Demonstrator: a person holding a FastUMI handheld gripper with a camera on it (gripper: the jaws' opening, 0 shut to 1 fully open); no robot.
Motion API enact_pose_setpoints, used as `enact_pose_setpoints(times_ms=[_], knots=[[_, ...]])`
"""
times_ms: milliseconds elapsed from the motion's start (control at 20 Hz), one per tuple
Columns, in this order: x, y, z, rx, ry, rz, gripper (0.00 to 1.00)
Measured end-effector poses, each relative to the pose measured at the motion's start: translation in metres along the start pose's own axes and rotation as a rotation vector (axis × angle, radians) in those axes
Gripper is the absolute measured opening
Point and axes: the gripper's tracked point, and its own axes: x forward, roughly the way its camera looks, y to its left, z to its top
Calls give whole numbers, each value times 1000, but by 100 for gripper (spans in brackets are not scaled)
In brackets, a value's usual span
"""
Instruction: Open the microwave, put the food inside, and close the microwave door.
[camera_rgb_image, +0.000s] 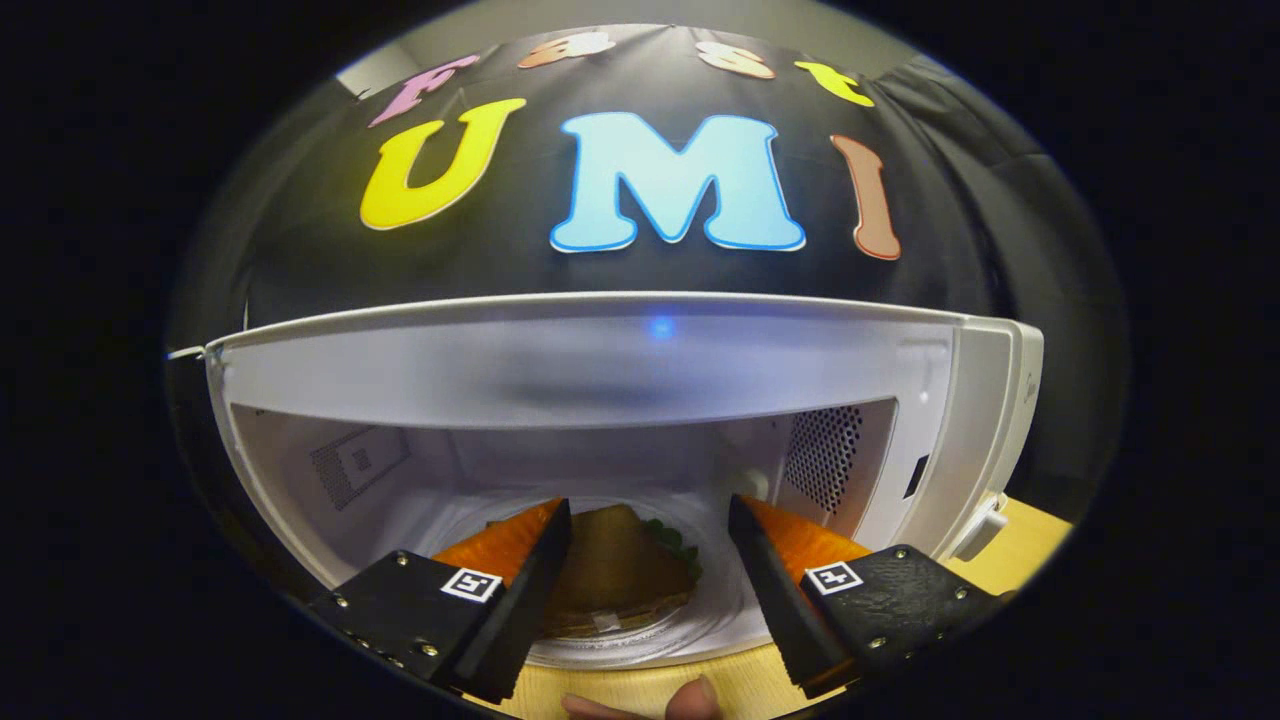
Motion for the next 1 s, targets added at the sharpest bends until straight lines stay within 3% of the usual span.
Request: enact_pose_setpoints(times_ms=[200, 500, 700, 800, 900, 1000], knots=[[-64, 38, 20, 66, -7, 157, 95], [-210, 64, 74, 5, -146, 354, 95], [-314, 82, 83, -6, -222, 581, 95], [-354, 82, 80, -17, -248, 646, 82], [-382, 82, 73, -14, -258, 678, 80], [-402, 96, 58, 11, -220, 734, 58]])
